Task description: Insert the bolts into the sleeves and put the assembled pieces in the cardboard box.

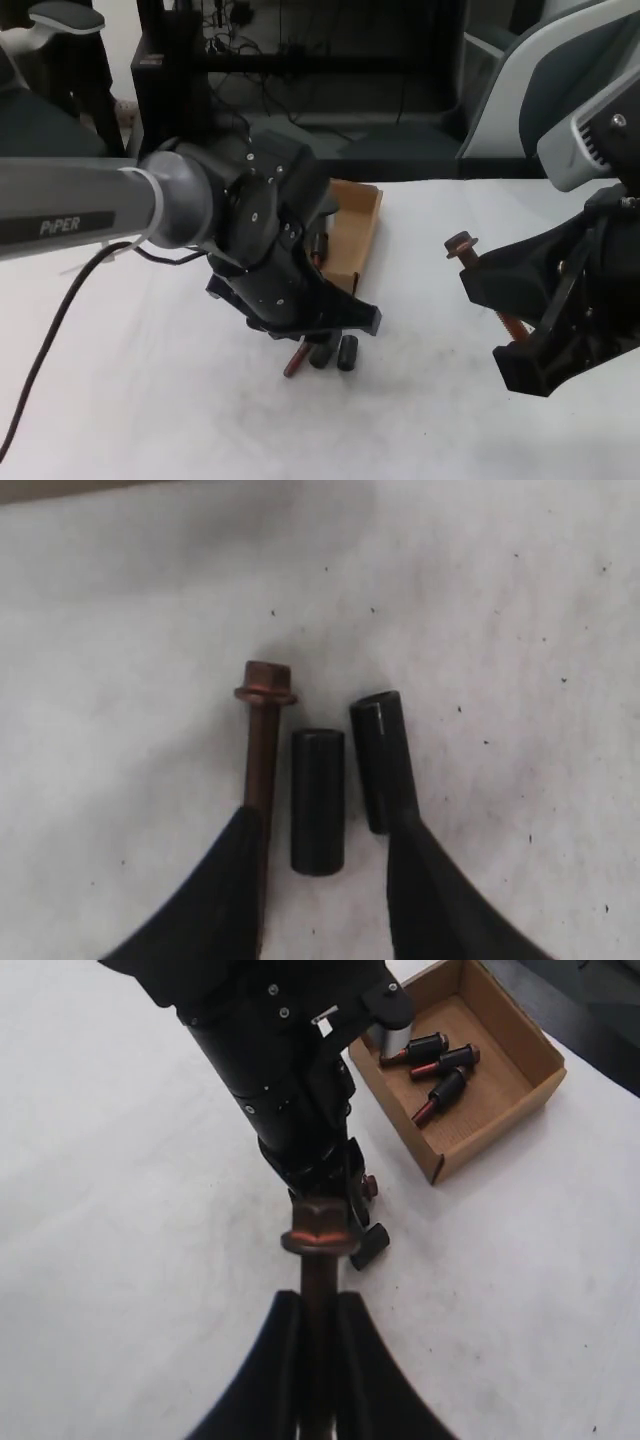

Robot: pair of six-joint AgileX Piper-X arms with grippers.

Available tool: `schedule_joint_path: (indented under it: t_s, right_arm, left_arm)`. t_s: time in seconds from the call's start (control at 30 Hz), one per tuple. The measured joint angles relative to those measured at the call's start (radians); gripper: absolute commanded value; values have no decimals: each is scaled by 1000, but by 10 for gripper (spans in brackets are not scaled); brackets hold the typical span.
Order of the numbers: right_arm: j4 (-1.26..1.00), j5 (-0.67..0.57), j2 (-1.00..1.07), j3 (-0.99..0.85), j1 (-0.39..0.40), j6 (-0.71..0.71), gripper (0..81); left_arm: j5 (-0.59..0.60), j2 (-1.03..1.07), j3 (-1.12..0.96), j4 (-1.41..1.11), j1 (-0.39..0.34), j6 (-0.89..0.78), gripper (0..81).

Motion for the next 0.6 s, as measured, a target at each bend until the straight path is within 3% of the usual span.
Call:
schedule_joint_path:
  t_s: [0.6]
  right_arm:
    - [0, 0, 0, 0, 0, 0, 4]
  left_arm:
    - [19, 28, -4, 0, -1, 52, 413]
